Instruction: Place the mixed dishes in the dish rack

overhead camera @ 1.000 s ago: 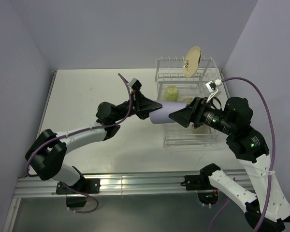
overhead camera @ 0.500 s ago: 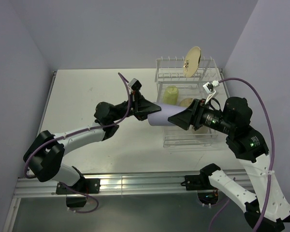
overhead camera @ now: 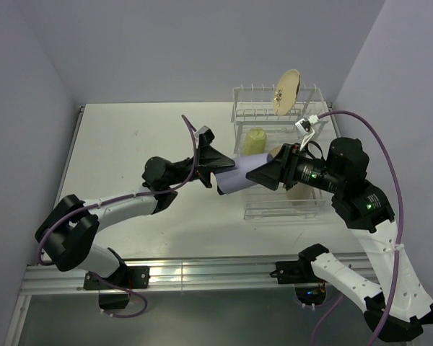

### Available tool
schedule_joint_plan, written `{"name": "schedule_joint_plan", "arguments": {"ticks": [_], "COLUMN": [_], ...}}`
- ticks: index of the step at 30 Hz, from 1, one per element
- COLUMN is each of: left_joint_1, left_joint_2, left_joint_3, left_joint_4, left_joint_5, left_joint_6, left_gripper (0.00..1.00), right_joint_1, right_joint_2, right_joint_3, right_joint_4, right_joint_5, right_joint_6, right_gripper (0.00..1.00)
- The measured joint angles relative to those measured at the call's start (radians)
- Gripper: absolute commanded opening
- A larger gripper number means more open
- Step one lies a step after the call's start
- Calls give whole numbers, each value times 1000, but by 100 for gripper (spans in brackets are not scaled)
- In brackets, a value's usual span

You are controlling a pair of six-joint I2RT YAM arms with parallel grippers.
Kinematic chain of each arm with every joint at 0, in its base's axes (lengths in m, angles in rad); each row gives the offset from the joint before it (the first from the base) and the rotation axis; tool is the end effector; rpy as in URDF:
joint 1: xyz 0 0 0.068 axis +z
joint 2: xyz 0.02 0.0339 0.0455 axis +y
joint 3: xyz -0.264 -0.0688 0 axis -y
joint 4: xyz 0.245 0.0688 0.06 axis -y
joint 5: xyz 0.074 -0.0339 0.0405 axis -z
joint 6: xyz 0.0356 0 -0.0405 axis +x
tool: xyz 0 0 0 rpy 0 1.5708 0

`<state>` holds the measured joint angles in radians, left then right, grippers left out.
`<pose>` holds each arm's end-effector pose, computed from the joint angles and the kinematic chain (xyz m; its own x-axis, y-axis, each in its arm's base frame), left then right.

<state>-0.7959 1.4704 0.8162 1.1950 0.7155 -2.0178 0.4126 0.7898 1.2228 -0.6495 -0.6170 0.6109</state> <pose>0.2009 -0.2385 0.3266 -0.9968 0.0452 0.0660 -0.0784 -0.3863 -0.9190 0.1127 0.0718 0.4361 -0.6457 0.2280 -0.7287 -0.5791 0.4758 0.6620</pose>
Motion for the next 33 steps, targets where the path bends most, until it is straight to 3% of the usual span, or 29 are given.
{"name": "schedule_joint_plan", "arguments": {"ticks": [9,16,19,25,33], "left_joint_1": [86,168,194,274,297], "left_joint_2": [-27,-76,-132,-318,-480], "left_joint_3": [-137,-159,-171,-155,-152], "left_joint_4": [50,-37,-187,-679,-999], "left_joint_5": [0,38,58,66,45], "left_joint_6": [0,1,30,257,389], "left_gripper": [99,99,99,99,99], "right_joint_1": [0,6,7,8,8], "right_joint_2": [10,3,30,86,138], "right_joint_3": [2,42,131,253,126], "right_joint_4": [-38,-72,-137,-272,-352], "right_joint_5": [-9,14,97,345,640], "right_joint_6": [-27,-34,-67,-156,-186], "right_gripper": [0,0,0,0,0]}}
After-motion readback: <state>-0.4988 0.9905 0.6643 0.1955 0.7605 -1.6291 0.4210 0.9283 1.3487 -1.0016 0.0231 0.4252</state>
